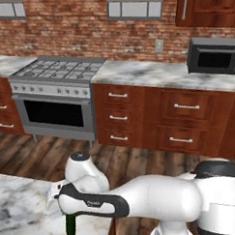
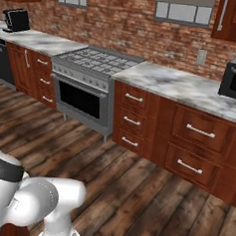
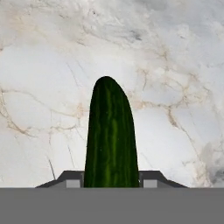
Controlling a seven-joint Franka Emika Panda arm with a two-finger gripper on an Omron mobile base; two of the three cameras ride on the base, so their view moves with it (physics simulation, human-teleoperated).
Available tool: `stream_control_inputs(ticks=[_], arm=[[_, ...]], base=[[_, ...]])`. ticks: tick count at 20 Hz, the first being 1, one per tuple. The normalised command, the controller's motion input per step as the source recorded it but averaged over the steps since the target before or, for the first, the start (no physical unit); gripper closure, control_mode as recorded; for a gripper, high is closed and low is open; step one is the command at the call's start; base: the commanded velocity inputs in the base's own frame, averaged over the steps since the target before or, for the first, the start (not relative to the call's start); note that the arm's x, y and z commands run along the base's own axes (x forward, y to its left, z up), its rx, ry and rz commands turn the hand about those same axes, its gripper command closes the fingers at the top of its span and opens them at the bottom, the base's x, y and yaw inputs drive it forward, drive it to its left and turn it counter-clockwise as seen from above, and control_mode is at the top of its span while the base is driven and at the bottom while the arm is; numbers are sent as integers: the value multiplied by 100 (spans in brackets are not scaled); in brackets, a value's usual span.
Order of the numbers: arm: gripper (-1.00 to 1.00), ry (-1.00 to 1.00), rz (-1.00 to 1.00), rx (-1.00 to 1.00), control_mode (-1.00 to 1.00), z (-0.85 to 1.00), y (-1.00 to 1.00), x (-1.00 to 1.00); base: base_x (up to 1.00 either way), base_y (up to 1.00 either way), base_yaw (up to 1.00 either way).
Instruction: Open the fridge, remove the kiwi, cucumber, and chicken drumstick, and place them on any counter.
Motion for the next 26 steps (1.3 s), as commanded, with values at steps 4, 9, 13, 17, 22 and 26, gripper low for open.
stream_control_inputs(ticks=[4, 9, 13, 17, 22, 26], arm=[[100, 0, 11, 0, -100, -41, 45, 29], [100, 1, 2, -1, -100, -27, 42, 9], [-100, 8, 0, -3, -100, -6, 24, 0], [-100, 18, 1, -7, -100, 0, 0, 0], [-100, 16, 6, -10, -100, 2, -16, 0], [-100, 1, 5, -15, -100, 34, -44, 0]], base=[[0, 0, 0], [0, 0, 0], [0, 0, 0], [0, 0, 0], [0, 0, 0], [0, 0, 0]])
